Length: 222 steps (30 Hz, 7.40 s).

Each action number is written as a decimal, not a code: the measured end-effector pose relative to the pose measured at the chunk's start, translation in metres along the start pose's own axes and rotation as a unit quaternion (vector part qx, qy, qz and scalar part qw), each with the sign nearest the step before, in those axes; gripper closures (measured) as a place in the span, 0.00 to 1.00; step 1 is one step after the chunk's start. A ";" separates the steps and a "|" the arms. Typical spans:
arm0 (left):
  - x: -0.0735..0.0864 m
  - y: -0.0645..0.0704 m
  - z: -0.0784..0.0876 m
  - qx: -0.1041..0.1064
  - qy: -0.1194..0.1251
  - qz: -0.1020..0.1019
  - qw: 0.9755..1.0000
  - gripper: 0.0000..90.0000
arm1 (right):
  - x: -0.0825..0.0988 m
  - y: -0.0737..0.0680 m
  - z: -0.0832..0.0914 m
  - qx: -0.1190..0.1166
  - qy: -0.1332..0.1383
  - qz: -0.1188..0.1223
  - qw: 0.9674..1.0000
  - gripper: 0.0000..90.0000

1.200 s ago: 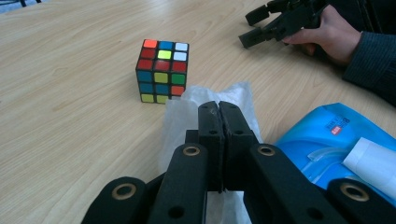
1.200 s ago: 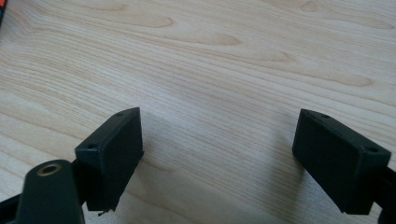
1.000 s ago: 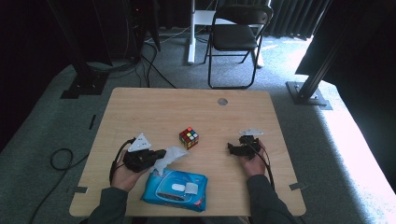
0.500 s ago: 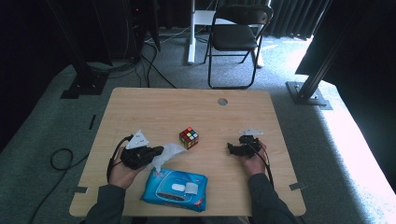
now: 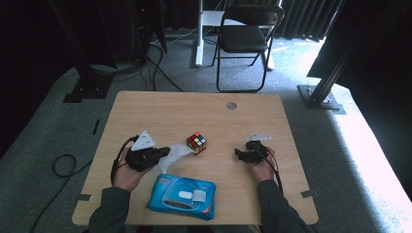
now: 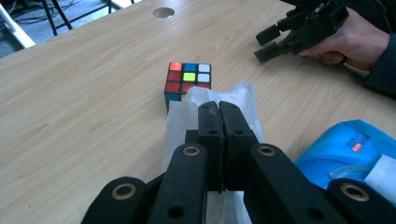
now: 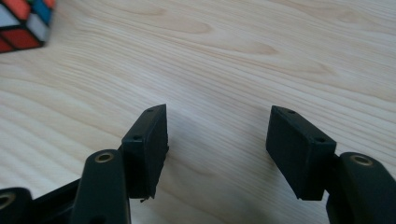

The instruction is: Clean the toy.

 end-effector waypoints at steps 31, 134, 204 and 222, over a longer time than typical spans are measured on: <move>-0.015 -0.007 -0.004 0.006 0.022 0.017 1.000 0.98 | -0.048 -0.091 -0.014 -0.120 0.020 0.072 0.990 0.34; -0.002 -0.018 -0.035 -0.002 -0.033 0.001 0.999 0.98 | -0.078 -0.124 -0.057 -0.117 0.058 0.141 0.981 0.38; -0.033 -0.001 -0.116 -0.009 -0.031 -0.008 0.999 0.88 | -0.082 -0.152 -0.046 -0.173 0.063 0.159 0.970 0.38; -0.038 -0.018 -0.122 -0.044 -0.036 0.016 0.998 0.96 | -0.082 -0.161 -0.043 -0.186 0.065 0.170 0.966 0.38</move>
Point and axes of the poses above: each handheld gripper's, and its own axes: z roughly backward along the jaws, x roughly out of its underside, y roughly to its right, the point moved 10 cm from there along -z, roughly forward along the jaws, and after that the axes turned 10 degrees about -x, right-handed, at the moved point
